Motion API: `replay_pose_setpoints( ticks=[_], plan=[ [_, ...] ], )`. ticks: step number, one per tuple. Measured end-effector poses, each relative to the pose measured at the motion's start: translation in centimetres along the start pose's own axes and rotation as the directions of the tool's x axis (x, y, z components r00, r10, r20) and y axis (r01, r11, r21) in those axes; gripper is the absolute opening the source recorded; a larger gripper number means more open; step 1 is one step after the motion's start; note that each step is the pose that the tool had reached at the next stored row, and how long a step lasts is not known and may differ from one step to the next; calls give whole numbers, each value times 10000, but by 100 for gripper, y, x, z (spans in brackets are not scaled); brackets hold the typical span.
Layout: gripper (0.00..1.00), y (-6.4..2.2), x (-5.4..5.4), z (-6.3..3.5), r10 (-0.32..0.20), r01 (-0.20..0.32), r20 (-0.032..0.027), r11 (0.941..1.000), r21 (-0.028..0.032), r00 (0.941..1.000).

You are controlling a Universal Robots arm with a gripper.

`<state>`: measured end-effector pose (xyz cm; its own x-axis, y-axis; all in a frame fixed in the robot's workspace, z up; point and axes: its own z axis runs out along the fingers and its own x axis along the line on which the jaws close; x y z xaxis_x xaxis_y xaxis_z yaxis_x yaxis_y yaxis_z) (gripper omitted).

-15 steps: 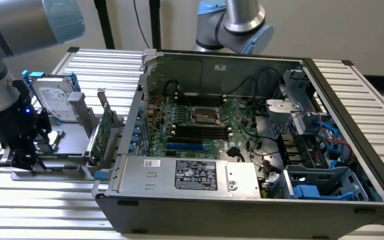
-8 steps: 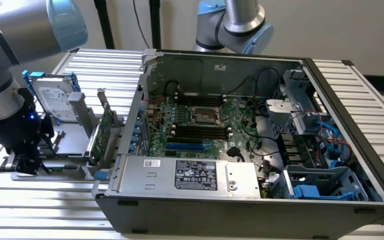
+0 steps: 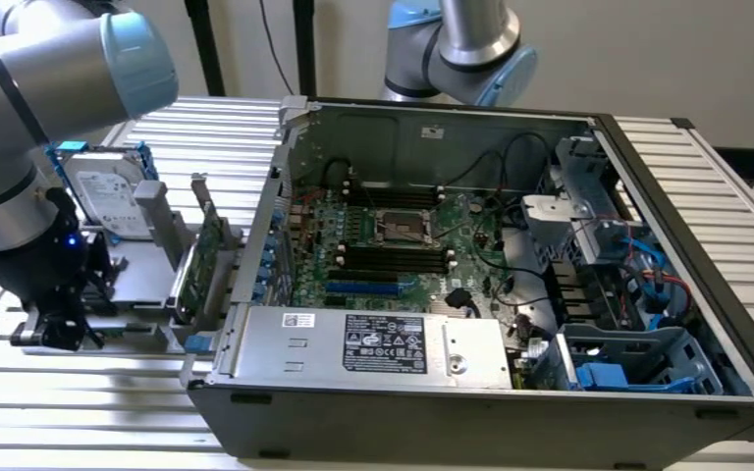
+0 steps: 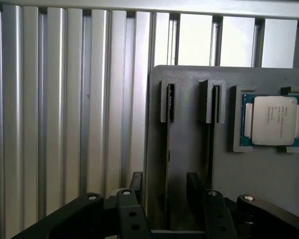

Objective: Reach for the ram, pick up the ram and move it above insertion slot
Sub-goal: 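Pick up the ram and move it above insertion slot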

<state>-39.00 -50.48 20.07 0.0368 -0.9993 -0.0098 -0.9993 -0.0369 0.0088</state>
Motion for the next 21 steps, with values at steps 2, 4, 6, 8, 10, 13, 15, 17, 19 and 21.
replay_pose_setpoints(
  ticks=[2, 4, 6, 8, 10, 13, 15, 17, 19, 21],
  plan=[
    [48, -1, 0, 31, 0, 0, 1, 10000, 2, 10000],
    [48, 0, 1, 38, 0, 0, -1, 10000, -2, 10000],
    [40, 0, 0, 39, 0, 0, -2, 10000, -2, 10000],
    [33, -1, 0, 41, 0, 0, 0, 10000, 1, 10000],
    [27, -1, 0, 42, 0, 0, 1, 10000, 1, 10000],
    [16, 0, -1, 42, 0, 0, 0, 10000, 1, 10000],
    [14, -1, -1, 41, 0, 0, 0, 10000, 0, 10000],
    [14, -1, -2, 39, 0, 0, 1, 10000, 1, 10000],
    [14, -2, -2, 34, 0, 0, 2, 10000, 1, 10000],
    [14, -2, -2, 24, 1, -1, 0, 10000, -2, 10000]
  ],
)
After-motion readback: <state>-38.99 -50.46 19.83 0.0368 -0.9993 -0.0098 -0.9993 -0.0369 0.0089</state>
